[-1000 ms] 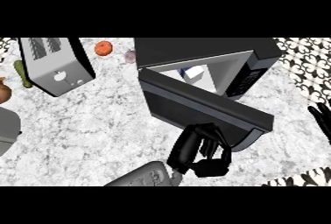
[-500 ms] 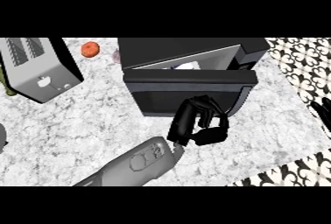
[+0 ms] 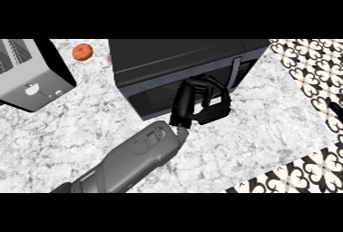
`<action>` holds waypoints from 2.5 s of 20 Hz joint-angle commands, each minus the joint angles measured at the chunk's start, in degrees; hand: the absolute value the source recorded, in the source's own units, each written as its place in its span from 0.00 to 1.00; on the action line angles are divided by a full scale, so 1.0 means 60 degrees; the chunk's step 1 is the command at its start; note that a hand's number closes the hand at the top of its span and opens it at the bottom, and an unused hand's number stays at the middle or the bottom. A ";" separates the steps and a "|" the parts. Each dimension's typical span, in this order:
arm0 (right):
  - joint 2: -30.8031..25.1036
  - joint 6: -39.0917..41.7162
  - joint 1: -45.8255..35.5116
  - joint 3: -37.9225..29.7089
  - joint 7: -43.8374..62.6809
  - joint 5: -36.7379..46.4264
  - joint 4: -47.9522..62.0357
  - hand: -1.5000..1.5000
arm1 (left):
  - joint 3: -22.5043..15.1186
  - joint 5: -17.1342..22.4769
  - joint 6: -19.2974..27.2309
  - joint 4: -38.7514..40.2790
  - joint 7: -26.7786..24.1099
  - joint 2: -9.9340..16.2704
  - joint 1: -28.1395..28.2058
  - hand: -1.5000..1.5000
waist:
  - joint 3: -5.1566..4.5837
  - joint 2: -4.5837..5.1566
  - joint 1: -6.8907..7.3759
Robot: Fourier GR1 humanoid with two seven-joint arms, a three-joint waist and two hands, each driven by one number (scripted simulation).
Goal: Pick up the milk, place it into the microwave and close the microwave
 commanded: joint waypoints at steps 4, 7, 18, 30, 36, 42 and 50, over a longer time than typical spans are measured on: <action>-0.0269 0.0145 -0.0146 -0.0128 0.0162 -0.0466 -0.0150 0.00 | 0.0565 0.0723 -0.0111 0.0610 -0.0674 0.0001 -0.0517 1.00 | 0.0024 0.0110 -0.0300; -0.0489 0.0194 -0.0288 -0.0219 0.0277 -0.0664 -0.0271 0.00 | 0.0515 0.0888 -0.0193 0.0720 -0.0920 0.0001 -0.0603 1.00 | 0.0019 0.0096 -0.0325; -0.0841 0.0285 -0.0409 -0.0301 0.0617 -0.1326 -0.0232 0.00 | 0.0515 0.1516 -0.0490 0.1113 -0.1766 0.0001 -0.0663 1.00 | 0.0039 0.0206 -0.0309; -0.1295 0.0189 -0.0599 -0.0595 0.0929 -0.1981 -0.0287 0.00 | 0.0439 0.2069 -0.0493 0.1379 -0.2442 0.0001 -0.0766 1.00 | 0.0043 0.0206 -0.0441; -0.1533 0.0201 -0.0655 -0.0676 0.1104 -0.2233 -0.0276 0.00 | 0.0322 0.2334 -0.0530 0.1475 -0.2732 0.0001 -0.0784 1.00 | 0.0053 0.0229 -0.0473; -0.1731 0.0363 -0.0765 -0.0613 0.1251 -0.2599 -0.0380 0.00 | 0.0249 0.2559 -0.0606 0.1602 -0.3002 0.0001 -0.0818 1.00 | 0.0052 0.0222 -0.0367; -0.1966 0.0813 -0.0739 -0.0438 0.1412 -0.3210 -0.0357 0.00 | 0.0094 0.2820 -0.0669 0.1795 -0.3313 0.0001 -0.0866 1.00 | 0.0084 0.0276 -0.0363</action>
